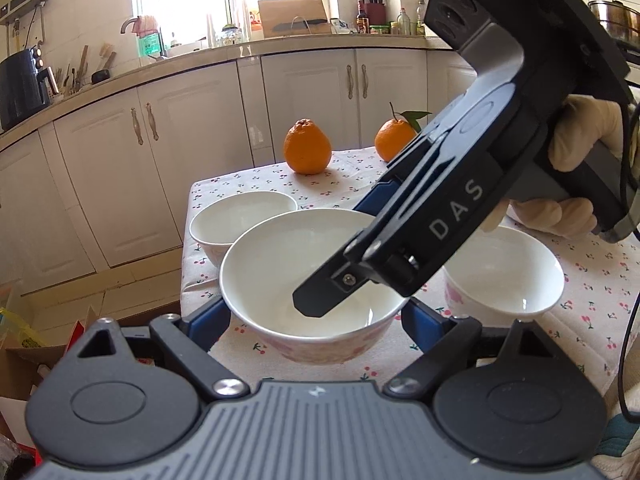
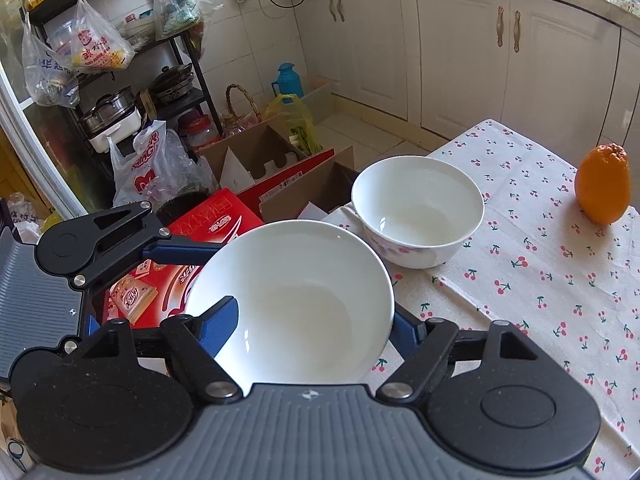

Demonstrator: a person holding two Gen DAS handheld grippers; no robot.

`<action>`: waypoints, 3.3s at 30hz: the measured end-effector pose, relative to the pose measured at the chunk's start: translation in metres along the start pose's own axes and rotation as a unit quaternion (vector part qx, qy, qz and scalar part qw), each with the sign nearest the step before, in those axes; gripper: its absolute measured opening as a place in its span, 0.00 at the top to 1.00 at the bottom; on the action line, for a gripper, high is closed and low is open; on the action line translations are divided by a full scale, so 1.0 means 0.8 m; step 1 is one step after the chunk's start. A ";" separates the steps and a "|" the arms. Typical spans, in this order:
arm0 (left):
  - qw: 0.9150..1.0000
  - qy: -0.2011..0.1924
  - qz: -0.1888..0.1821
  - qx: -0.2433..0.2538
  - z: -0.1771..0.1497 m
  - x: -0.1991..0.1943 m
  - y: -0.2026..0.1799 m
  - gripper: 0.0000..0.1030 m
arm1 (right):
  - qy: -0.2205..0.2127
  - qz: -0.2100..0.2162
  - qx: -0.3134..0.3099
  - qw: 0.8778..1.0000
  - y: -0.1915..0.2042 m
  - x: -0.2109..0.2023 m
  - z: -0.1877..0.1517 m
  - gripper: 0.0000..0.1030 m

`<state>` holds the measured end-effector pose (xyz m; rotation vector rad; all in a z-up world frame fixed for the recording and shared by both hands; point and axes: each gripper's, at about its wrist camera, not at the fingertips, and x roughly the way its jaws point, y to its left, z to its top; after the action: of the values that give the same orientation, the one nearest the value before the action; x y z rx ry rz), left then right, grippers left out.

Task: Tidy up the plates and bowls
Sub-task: 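Carry the second bowl with the right tool over the first bowl, then lower the second bowl into the first bowl with the right tool, then open the right tool and withdraw it from the nested bowls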

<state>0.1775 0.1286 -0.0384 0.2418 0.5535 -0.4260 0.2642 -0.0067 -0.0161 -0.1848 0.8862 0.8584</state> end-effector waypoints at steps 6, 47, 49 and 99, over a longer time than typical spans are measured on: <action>1.000 -0.002 -0.008 0.006 0.006 -0.018 -0.022 0.11 | -0.006 -0.001 -0.001 1.000 0.006 -0.033 -0.015 0.19; 0.993 0.003 -0.104 0.047 0.026 0.020 -0.125 0.11 | -0.012 -0.083 0.065 0.994 -0.042 -0.120 -0.118 0.19; 0.993 0.005 -0.105 0.049 0.026 0.022 -0.125 0.11 | -0.010 -0.085 0.064 0.994 -0.042 -0.117 -0.119 0.19; 0.999 -0.011 -0.029 -0.005 -0.006 -0.014 -0.053 0.09 | -0.054 -0.154 -0.073 0.984 0.018 -0.135 -0.069 0.00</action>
<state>0.1475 0.0964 -0.0405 0.2117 0.5424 -0.4822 0.1840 -0.0861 0.0318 -0.3884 0.6720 0.6371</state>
